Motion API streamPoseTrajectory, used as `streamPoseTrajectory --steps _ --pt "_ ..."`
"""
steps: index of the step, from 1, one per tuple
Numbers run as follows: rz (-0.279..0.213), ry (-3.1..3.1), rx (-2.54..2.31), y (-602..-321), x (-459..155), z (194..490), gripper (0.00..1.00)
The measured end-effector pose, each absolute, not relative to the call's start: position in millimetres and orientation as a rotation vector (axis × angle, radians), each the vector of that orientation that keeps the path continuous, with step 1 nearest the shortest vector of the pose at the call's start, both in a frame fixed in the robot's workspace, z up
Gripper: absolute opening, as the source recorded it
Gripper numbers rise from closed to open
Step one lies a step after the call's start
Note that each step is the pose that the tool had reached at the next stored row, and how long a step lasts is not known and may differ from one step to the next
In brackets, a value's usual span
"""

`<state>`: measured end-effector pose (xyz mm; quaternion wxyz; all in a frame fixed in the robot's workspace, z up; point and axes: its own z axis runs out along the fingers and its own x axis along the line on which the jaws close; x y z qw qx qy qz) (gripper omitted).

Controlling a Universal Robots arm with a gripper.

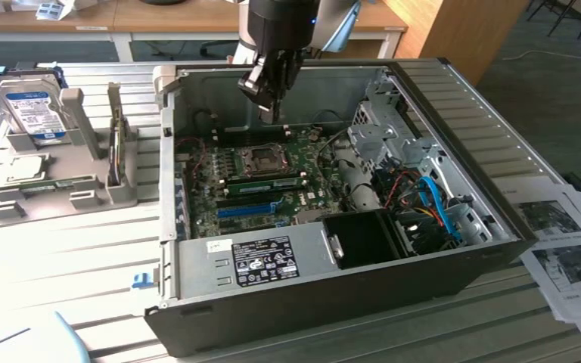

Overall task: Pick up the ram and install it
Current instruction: 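Press down the ram until it locks into place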

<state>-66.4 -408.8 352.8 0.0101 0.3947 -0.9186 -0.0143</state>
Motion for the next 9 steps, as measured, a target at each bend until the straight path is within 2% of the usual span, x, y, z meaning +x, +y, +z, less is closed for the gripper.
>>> streamPoseTrajectory --steps 9 --pt "-0.046 -2.938 1.058 -408.8 -66.4 352.8 0.09"
